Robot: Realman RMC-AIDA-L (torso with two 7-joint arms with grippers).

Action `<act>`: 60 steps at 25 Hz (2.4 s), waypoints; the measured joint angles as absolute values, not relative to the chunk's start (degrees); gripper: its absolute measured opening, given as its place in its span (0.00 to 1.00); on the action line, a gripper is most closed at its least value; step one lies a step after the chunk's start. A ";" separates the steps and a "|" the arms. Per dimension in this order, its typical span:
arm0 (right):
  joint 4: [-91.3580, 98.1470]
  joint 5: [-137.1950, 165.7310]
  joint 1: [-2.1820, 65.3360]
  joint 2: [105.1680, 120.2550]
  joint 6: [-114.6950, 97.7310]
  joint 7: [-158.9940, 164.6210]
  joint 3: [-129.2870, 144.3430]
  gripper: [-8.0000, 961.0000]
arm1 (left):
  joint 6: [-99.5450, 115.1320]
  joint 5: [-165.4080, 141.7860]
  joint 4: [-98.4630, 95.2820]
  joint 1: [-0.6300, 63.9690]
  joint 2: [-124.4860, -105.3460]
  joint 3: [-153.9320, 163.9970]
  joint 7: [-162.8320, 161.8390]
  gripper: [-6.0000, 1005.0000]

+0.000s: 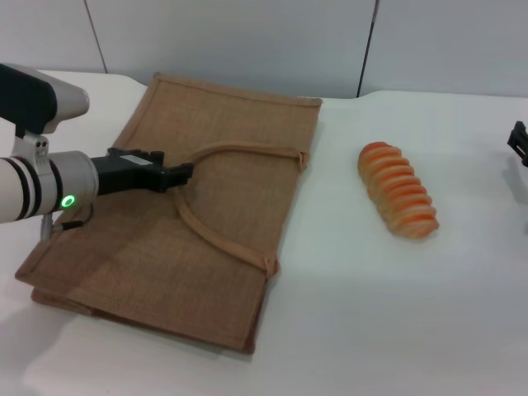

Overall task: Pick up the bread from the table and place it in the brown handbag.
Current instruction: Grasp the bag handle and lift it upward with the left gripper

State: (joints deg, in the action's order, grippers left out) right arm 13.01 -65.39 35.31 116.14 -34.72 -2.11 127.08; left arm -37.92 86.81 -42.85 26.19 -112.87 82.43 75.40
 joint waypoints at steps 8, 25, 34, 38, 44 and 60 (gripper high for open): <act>13.01 -65.39 35.43 116.10 -34.72 -2.15 127.09 0.90 | -37.91 85.73 -40.98 26.99 -113.08 81.24 74.96 0.57; 13.01 -65.39 35.51 116.10 -34.68 -2.20 127.09 0.90 | -38.41 82.28 -39.22 29.66 -113.37 81.61 74.28 0.56; 13.02 -65.39 35.51 116.10 -34.58 -2.15 127.08 0.90 | -38.41 82.17 -39.00 30.09 -113.38 81.90 74.07 0.55; 13.04 -65.39 35.51 116.10 -34.55 -2.13 127.09 0.90 | -38.40 82.17 -36.92 31.50 -113.24 81.81 73.79 0.55; 13.01 -65.39 35.54 116.10 -34.54 -2.11 127.09 0.90 | -38.39 82.17 -35.63 32.44 -113.01 81.74 73.28 0.55; 13.00 -65.39 35.59 116.10 -34.34 -2.11 127.09 0.90 | -37.93 82.17 -36.48 32.07 -113.33 81.46 73.59 0.32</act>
State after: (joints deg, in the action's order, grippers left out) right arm 13.00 -65.39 35.59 116.10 -34.34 -2.11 127.09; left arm -37.93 82.17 -36.48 32.07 -113.33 81.46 73.59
